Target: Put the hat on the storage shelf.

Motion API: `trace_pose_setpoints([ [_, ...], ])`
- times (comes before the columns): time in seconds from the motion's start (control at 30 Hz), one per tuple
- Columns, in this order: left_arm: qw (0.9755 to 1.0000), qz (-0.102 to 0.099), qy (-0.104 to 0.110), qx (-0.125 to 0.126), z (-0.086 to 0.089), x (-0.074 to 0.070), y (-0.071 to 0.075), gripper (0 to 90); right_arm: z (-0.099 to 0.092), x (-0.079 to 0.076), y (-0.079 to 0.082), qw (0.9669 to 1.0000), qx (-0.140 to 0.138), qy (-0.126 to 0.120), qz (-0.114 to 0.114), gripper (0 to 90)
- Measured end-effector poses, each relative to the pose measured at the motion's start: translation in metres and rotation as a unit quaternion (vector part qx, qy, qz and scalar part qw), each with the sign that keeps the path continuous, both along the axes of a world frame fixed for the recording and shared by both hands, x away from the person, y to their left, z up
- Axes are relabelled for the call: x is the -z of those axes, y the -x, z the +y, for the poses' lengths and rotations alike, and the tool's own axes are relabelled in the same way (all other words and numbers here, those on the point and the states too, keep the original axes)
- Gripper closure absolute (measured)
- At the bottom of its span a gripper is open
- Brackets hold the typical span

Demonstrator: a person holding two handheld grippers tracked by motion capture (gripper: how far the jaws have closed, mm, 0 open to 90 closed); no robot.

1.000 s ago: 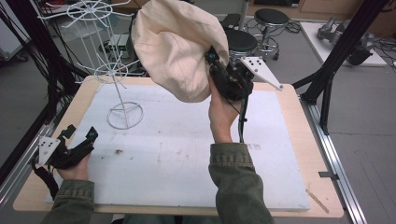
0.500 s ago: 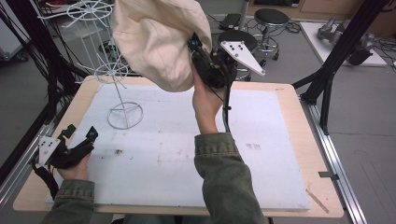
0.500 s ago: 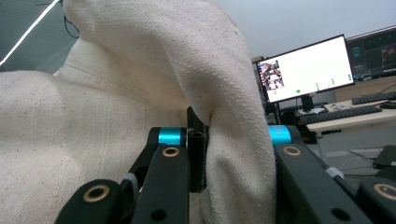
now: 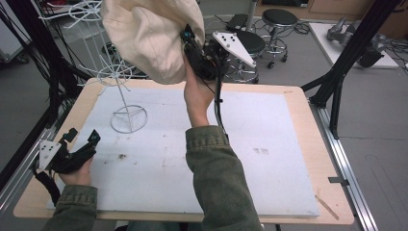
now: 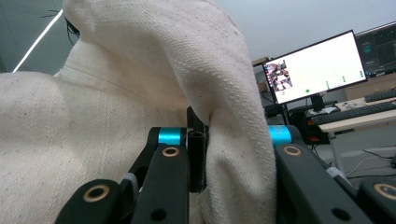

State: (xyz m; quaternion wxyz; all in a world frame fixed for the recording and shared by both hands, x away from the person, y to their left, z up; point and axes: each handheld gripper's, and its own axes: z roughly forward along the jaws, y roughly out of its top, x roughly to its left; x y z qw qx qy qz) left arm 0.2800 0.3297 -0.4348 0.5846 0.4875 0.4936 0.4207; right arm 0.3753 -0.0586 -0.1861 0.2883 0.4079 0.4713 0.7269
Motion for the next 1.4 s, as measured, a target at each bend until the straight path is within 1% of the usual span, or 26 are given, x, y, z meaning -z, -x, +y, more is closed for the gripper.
trace_pose_setpoints([
  [0.13,1.0,-0.001,0.003,0.0,0.001,0.0,0.0,20.4,0.004,0.003,-0.002,0.9999,0.001,0.011,-0.002,76.4],
  [0.3,1.0,-0.001,0.003,0.0,0.001,0.0,0.0,20.4,0.006,0.008,-0.008,0.9999,0.004,0.009,0.002,76.4],
  [0.37,1.0,0.0,0.003,-0.001,0.001,0.0,0.0,20.4,0.005,0.013,-0.011,0.9999,-0.001,0.011,0.004,76.4],
  [0.43,1.0,0.0,0.002,-0.001,0.001,0.0,0.0,20.4,0.006,0.017,-0.013,0.9999,-0.013,0.008,0.007,76.4],
  [0.5,1.0,0.001,-0.001,-0.001,0.001,0.001,0.0,20.4,0.007,0.02,-0.015,0.9996,-0.023,0.015,0.011,76.3],
  [0.53,1.0,0.001,-0.001,-0.001,0.001,0.0,0.0,20.4,0.01,0.021,-0.015,0.9991,-0.038,0.019,0.005,76.2],
  [0.57,1.0,0.001,-0.002,-0.001,0.001,0.0,0.0,20.4,0.01,0.021,-0.015,0.9991,-0.038,0.019,0.005,76.2],
  [0.63,1.0,-0.001,0.0,-0.001,0.001,0.0,0.0,20.4,0.015,0.021,-0.014,0.9983,-0.047,0.034,0.002,76.2],
  [0.73,1.0,0.001,-0.001,-0.001,0.001,0.0,0.0,20.4,0.021,0.023,-0.013,0.9971,-0.044,0.061,0.006,75.9],
  [0.8,1.0,-0.001,0.0,-0.002,0.001,0.0,0.0,20.4,0.023,0.026,-0.012,0.9966,-0.045,0.069,0.006,75.8],
  [0.9,1.0,0.002,-0.002,-0.001,0.002,0.0,0.0,20.4,0.024,0.033,-0.012,0.9958,-0.047,0.077,0.015,75.8],
  [1.0,1.0,0.001,-0.003,-0.002,0.002,0.0,0.0,20.4,0.024,0.046,-0.013,0.9944,-0.044,0.093,0.026,75.9],
  [1.07,1.0,0.003,-0.002,-0.002,0.002,0.001,0.0,20.4,0.023,0.055,-0.014,0.9942,-0.046,0.093,0.031,76.0],
  [1.17,1.0,0.003,-0.002,-0.002,0.002,0.001,0.0,20.4,0.021,0.062,-0.016,0.9934,-0.052,0.096,0.035,76.0],
  [1.2,1.0,0.003,-0.002,-0.001,0.002,0.001,0.0,20.4,0.02,0.065,-0.016,0.9929,-0.058,0.097,0.038,76.1],
  [1.27,1.0,0.004,-0.002,-0.001,0.002,0.001,0.0,20.4,0.02,0.069,-0.017,0.9918,-0.06,0.104,0.044,76.1],
  [1.37,1.0,0.003,-0.002,-0.001,0.002,0.001,0.0,20.4,0.02,0.074,-0.019,0.9893,-0.064,0.12,0.054,76.1],
  [1.4,1.0,0.003,-0.002,-0.001,0.002,0.001,0.0,20.4,0.02,0.075,-0.019,0.989,-0.065,0.122,0.054,76.1],
])
